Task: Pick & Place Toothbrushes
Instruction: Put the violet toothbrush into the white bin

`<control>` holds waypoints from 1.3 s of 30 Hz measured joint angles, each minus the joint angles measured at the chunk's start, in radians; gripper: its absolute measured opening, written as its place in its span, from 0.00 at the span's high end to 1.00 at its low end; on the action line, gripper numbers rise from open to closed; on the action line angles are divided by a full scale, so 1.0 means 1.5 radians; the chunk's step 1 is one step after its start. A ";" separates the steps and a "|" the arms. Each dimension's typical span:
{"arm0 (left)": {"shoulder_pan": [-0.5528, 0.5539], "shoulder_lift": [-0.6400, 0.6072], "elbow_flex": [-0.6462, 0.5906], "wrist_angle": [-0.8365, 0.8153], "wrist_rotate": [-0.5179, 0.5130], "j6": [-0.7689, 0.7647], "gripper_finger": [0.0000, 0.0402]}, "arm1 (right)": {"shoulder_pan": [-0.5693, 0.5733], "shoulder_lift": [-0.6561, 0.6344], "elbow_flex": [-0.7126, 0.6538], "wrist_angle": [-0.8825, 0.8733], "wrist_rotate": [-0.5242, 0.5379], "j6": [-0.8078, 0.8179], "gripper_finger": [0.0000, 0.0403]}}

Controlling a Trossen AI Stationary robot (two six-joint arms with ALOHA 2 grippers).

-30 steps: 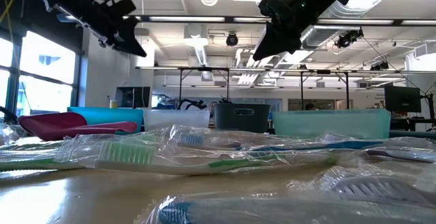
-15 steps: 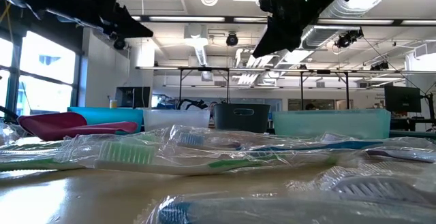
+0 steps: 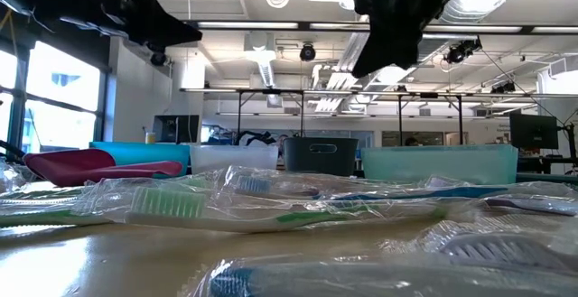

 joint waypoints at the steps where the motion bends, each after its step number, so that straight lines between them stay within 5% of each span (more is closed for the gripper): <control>1: 0.001 0.000 0.000 0.000 0.002 -0.003 0.99 | 0.009 0.000 0.000 -0.007 0.017 0.019 0.99; 22: 0.002 0.000 0.000 -0.050 0.000 -0.051 0.99 | 0.172 0.001 0.086 -0.149 0.261 0.228 0.99; 39: 0.002 0.000 0.000 -0.048 -0.002 -0.026 0.99 | 0.188 0.009 0.141 -0.270 0.269 0.386 0.99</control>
